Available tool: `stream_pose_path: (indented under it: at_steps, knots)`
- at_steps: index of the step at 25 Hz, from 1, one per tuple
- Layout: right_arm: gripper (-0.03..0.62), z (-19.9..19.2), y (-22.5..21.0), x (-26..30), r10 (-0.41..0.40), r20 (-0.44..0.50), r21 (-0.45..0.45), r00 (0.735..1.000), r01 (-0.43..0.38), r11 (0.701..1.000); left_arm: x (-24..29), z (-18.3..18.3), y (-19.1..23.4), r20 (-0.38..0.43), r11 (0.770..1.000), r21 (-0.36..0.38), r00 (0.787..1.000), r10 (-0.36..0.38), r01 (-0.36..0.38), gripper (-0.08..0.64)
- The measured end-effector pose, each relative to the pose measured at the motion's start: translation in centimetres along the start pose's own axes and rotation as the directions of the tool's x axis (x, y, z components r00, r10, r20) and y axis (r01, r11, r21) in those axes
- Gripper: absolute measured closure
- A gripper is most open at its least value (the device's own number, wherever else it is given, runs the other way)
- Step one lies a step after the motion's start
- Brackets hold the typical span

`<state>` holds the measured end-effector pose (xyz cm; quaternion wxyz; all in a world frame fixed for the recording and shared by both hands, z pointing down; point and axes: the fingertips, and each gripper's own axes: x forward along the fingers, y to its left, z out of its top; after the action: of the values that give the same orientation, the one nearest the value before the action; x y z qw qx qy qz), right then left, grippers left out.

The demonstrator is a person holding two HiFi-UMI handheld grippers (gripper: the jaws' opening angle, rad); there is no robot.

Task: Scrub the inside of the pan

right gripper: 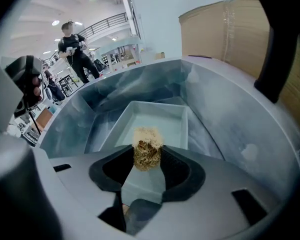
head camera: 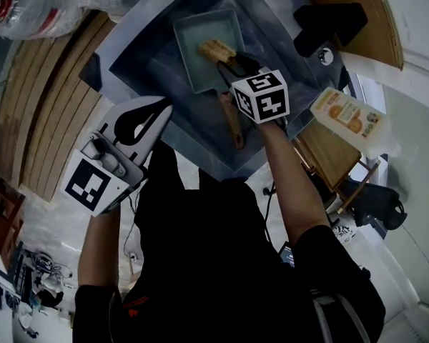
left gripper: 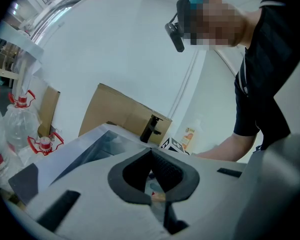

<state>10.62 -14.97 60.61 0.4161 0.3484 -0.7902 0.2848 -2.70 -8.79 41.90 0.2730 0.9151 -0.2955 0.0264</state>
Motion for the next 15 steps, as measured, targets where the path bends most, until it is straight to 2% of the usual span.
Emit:
stream_pose_path:
  at_steps: [15]
  knots:
    - [0.419, -1.1, -4.4, -1.3, -0.069, -0.022, 0.041, 0.997, 0.070, 0.997, 2.3, 0.5, -0.6, -0.012, 1.000, 0.008, 1.000, -0.018, 0.018, 0.541]
